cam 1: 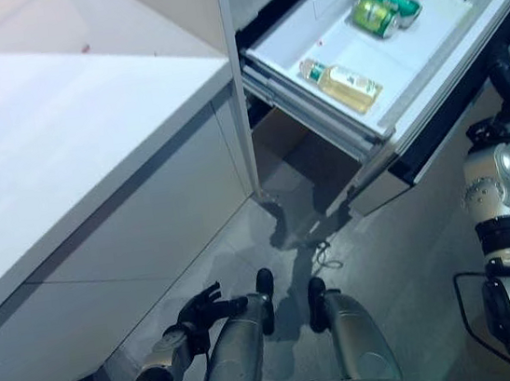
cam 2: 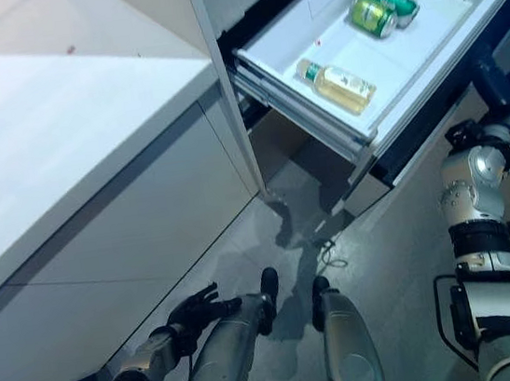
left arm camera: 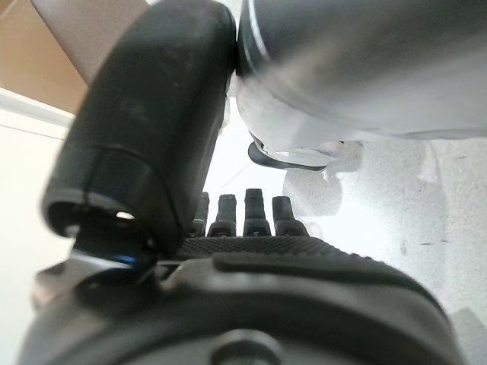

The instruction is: Put drinks into fridge and close the fridge

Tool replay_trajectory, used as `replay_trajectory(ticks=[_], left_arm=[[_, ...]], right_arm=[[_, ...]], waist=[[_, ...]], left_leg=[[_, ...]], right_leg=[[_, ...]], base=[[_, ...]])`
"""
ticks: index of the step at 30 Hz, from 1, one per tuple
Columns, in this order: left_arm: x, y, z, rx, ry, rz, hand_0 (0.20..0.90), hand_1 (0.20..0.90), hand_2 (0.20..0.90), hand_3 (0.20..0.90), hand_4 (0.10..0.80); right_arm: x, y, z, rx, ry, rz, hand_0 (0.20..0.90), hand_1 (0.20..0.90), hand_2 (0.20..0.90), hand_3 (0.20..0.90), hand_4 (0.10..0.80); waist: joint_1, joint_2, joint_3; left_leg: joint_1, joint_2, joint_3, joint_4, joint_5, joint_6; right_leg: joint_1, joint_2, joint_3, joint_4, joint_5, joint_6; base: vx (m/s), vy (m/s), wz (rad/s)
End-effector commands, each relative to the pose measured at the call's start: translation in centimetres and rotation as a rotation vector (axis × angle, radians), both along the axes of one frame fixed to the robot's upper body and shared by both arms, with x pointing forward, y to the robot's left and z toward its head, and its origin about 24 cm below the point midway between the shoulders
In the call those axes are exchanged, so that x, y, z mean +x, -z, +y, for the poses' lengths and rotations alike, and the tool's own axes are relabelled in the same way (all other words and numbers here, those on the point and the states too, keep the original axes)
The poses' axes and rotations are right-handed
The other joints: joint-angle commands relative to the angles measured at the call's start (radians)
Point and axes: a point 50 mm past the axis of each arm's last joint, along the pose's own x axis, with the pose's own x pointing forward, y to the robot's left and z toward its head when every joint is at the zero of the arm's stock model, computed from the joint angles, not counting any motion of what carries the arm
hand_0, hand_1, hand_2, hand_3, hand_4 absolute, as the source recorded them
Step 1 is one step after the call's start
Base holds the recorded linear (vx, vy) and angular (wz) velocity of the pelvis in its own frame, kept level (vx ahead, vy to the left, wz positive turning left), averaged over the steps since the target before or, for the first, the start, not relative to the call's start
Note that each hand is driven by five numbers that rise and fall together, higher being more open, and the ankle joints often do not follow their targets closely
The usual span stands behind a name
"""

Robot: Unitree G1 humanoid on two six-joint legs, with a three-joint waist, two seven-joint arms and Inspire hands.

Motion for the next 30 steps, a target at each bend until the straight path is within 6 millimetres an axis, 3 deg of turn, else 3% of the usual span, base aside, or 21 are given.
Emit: replay_trajectory(ticks=[1, 9, 16, 30], left_arm=[[-2.7, 1.2, 1.2, 0.030, -0.053, 0.067, 0.900, 0.900, 0.900, 0.900, 0.800], [-3.7, 1.5, 1.4, 0.009, -0.074, 0.075, 0.900, 0.900, 0.900, 0.900, 0.800], [-4.9, 2.0, 1.5, 0.004, -0.061, 0.097, 0.900, 0.900, 0.900, 0.900, 0.800], [-7.1, 2.4, 3.0, 0.022, -0.053, 0.150, 0.900, 0.900, 0.900, 0.900, 0.800]], right_arm=[[0.3, -2.9, 0.6, -0.144, -0.102, -0.094, 0.900, 0.900, 0.900, 0.900, 0.800], [1.2, -4.0, 3.8, -0.409, -0.319, -0.101, 0.900, 0.900, 0.900, 0.900, 0.800], [2.0, -5.6, 6.5, -0.492, -0.517, -0.159, 0.900, 0.900, 0.900, 0.900, 0.800], [4.3, -7.9, 6.8, -0.466, -0.558, -0.114, 0.900, 0.900, 0.900, 0.900, 0.800]], waist=[[0.014, 0.001, -0.056], [0.017, 0.005, -0.042], [0.040, 0.001, -0.050], [0.139, 0.010, -0.096]], left_leg=[[0.000, -0.023, 0.012, 0.130, -0.186, 0.049], [-0.006, -0.023, 0.017, 0.152, -0.191, 0.041], [0.026, -0.025, 0.001, 0.127, -0.178, 0.031], [0.154, -0.036, -0.092, -0.006, -0.130, 0.016]], right_leg=[[0.006, 0.003, 0.010, -0.007, 0.040, -0.021], [-0.011, 0.003, 0.010, 0.039, 0.024, -0.022], [0.025, -0.008, 0.001, 0.027, 0.024, -0.016], [0.183, -0.045, -0.070, -0.072, 0.028, 0.000]], base=[[-0.035, 0.039, -0.09], [0.002, 0.024, -0.02], [0.057, 0.016, 0.00], [0.087, 0.028, 0.17]])
